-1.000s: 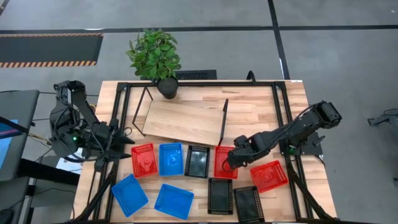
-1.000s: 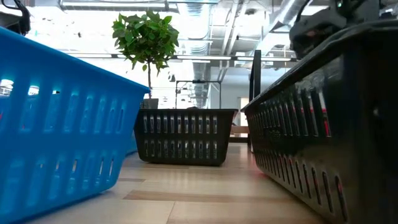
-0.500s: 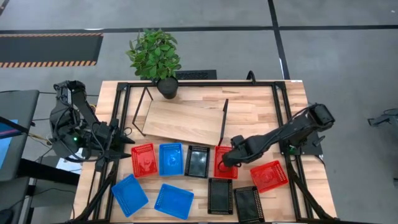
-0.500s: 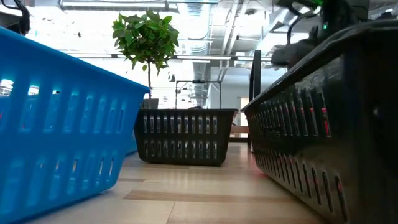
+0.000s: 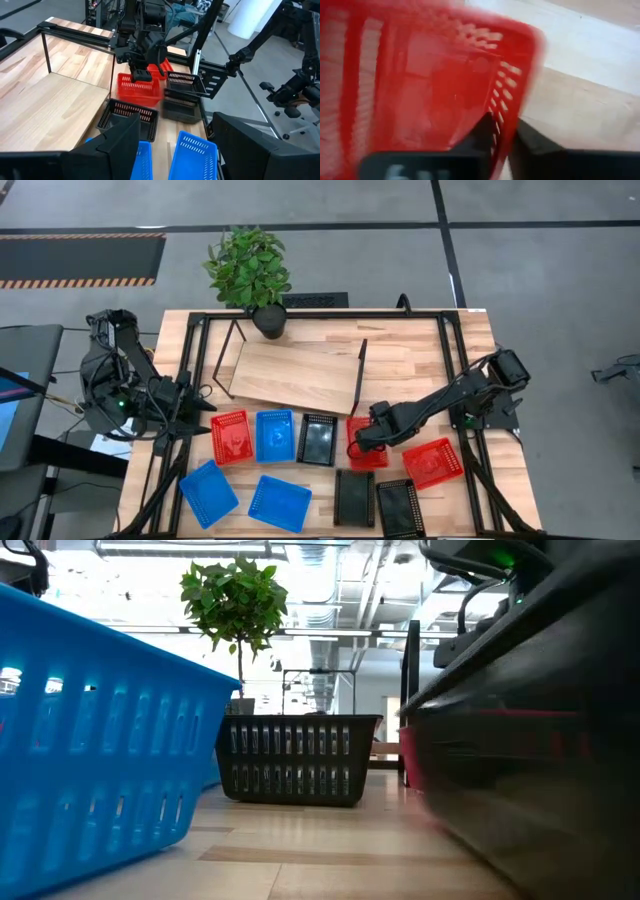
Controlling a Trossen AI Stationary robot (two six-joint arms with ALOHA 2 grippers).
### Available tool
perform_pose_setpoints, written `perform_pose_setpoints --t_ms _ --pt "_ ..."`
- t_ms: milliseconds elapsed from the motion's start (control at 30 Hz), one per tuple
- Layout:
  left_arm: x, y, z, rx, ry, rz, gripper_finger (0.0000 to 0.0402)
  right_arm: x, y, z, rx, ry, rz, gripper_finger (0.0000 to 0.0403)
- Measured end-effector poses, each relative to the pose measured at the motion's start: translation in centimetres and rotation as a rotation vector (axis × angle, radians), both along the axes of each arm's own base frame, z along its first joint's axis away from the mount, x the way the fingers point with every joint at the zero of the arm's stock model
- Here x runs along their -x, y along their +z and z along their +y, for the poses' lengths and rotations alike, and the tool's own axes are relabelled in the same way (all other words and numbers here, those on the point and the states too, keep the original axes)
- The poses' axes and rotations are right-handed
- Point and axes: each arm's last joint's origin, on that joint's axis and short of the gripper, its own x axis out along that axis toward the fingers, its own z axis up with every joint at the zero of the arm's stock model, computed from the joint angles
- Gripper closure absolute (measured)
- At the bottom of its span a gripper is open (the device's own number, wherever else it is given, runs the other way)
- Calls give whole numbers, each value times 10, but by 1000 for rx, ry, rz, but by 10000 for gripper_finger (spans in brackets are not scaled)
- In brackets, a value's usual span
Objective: Stack baskets on shelf by color
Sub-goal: Put the center red basket on the shelf
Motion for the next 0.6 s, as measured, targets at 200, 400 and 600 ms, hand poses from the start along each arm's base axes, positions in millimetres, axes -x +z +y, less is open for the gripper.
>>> perform_pose_setpoints --t_ms 200,400,600 --pt "0 0 0 0 0 0 164 1 2 0 -5 -20 -4 383" --pt "0 0 0 1 0 0 164 11 26 -5 3 -8 -57 391" --pt "0 0 0 1 1 0 164 32 69 -11 -33 21 -196 393"
